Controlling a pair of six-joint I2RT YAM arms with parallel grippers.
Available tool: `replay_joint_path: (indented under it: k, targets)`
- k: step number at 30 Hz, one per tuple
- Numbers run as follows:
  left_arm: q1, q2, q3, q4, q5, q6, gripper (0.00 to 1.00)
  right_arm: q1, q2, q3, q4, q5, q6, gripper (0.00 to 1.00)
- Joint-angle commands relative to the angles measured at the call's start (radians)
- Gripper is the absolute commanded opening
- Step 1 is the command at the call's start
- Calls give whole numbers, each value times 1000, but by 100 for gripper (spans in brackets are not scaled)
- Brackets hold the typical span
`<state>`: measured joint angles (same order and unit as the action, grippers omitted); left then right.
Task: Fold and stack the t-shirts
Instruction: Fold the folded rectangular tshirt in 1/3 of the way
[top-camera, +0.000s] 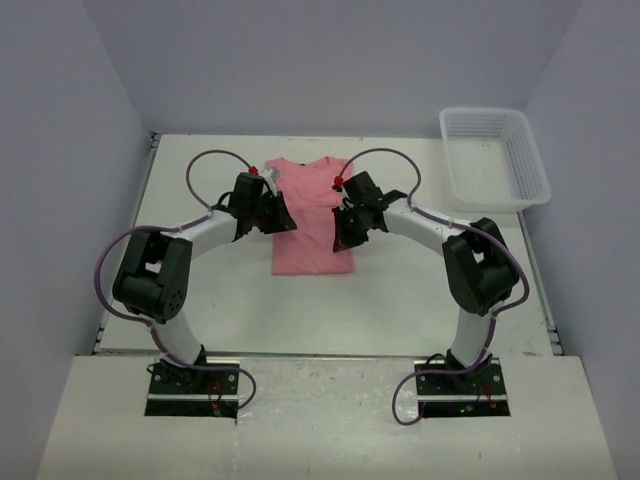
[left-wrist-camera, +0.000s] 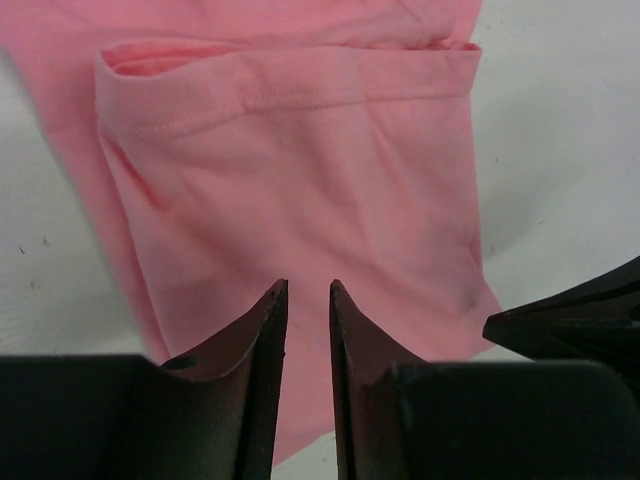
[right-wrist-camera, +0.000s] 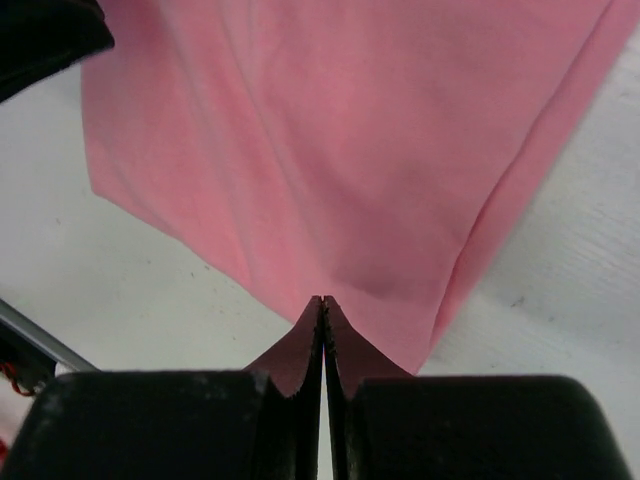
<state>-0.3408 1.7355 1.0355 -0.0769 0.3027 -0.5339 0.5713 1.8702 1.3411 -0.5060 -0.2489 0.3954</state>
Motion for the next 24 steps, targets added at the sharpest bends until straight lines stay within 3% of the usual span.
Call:
replay_joint_path:
  k: [1, 7, 13, 20, 24]
  targets:
    - [-1, 19, -3, 109, 9, -3, 24, 4, 18, -43, 86, -105, 20, 0]
    - [0, 114, 24, 170, 24, -11, 24, 2, 89, -62, 150, -156, 48, 0]
    - [6, 165, 40, 125, -40, -15, 23, 2, 110, -77, 138, -98, 74, 0]
    - [14, 148, 11, -14, -140, 0, 23, 5, 75, -172, 150, -50, 112, 0]
    - [14, 87, -80, -23, -165, -15, 23, 13, 28, -227, 162, -36, 129, 0]
